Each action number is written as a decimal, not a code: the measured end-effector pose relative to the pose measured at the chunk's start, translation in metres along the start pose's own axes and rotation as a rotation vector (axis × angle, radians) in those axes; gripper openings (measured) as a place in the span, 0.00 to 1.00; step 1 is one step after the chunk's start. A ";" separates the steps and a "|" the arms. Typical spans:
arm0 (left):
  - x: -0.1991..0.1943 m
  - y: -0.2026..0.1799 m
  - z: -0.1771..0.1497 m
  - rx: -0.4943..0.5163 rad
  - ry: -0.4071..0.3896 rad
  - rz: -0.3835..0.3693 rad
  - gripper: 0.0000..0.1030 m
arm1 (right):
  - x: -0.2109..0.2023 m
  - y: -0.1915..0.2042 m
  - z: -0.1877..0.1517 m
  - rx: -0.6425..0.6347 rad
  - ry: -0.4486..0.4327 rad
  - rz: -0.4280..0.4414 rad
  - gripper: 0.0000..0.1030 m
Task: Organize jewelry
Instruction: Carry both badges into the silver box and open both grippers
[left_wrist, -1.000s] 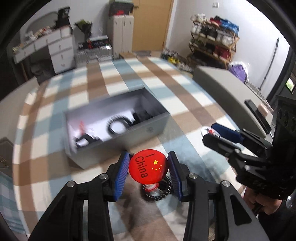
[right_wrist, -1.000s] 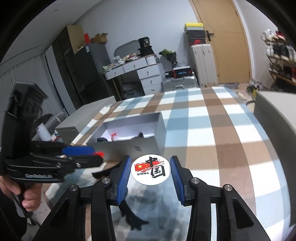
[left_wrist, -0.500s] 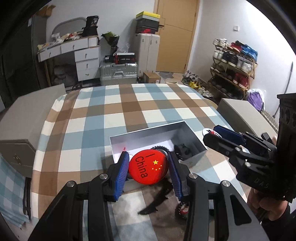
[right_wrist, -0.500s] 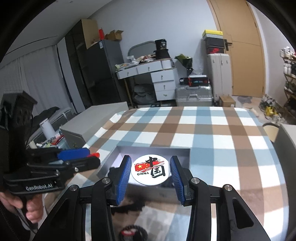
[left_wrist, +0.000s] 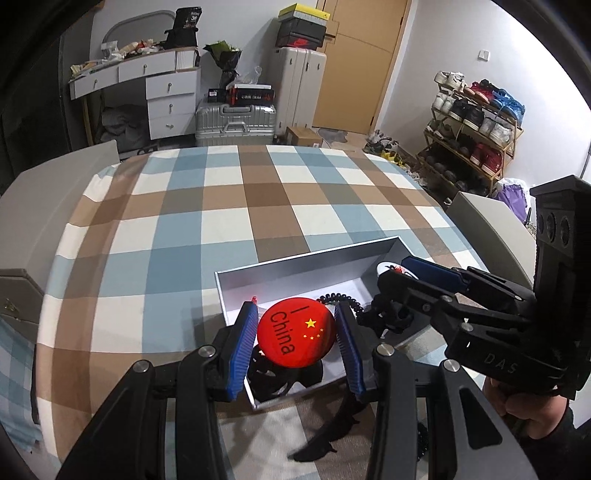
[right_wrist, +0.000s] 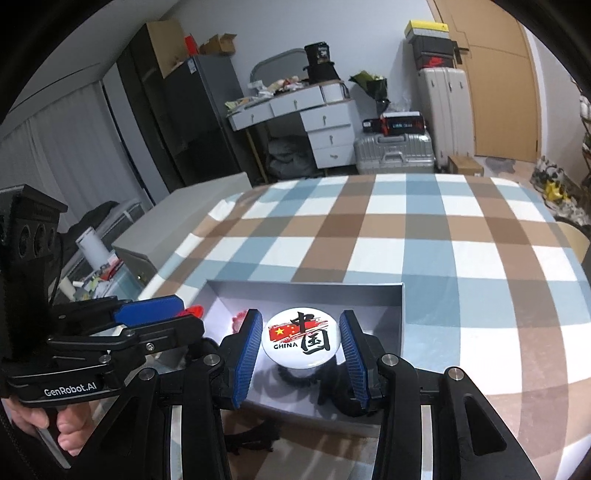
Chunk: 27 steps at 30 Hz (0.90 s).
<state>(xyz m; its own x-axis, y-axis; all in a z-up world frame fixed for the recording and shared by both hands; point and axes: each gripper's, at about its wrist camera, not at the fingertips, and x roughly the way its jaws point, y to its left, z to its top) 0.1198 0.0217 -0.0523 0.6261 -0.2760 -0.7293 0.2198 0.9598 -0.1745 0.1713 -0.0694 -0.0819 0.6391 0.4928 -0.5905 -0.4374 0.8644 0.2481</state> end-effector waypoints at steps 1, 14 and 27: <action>0.002 0.000 0.000 0.003 0.007 -0.006 0.36 | 0.003 -0.001 -0.001 -0.001 0.010 0.000 0.41; 0.021 0.005 0.001 0.004 0.050 -0.028 0.36 | 0.019 -0.004 -0.002 -0.016 0.047 0.000 0.41; 0.019 0.012 0.005 -0.045 0.035 -0.071 0.37 | 0.010 0.001 0.004 -0.044 0.004 0.003 0.43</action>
<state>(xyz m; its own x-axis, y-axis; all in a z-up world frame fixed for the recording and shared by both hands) 0.1378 0.0280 -0.0653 0.5835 -0.3423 -0.7364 0.2281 0.9394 -0.2559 0.1800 -0.0633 -0.0845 0.6352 0.4952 -0.5927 -0.4667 0.8576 0.2164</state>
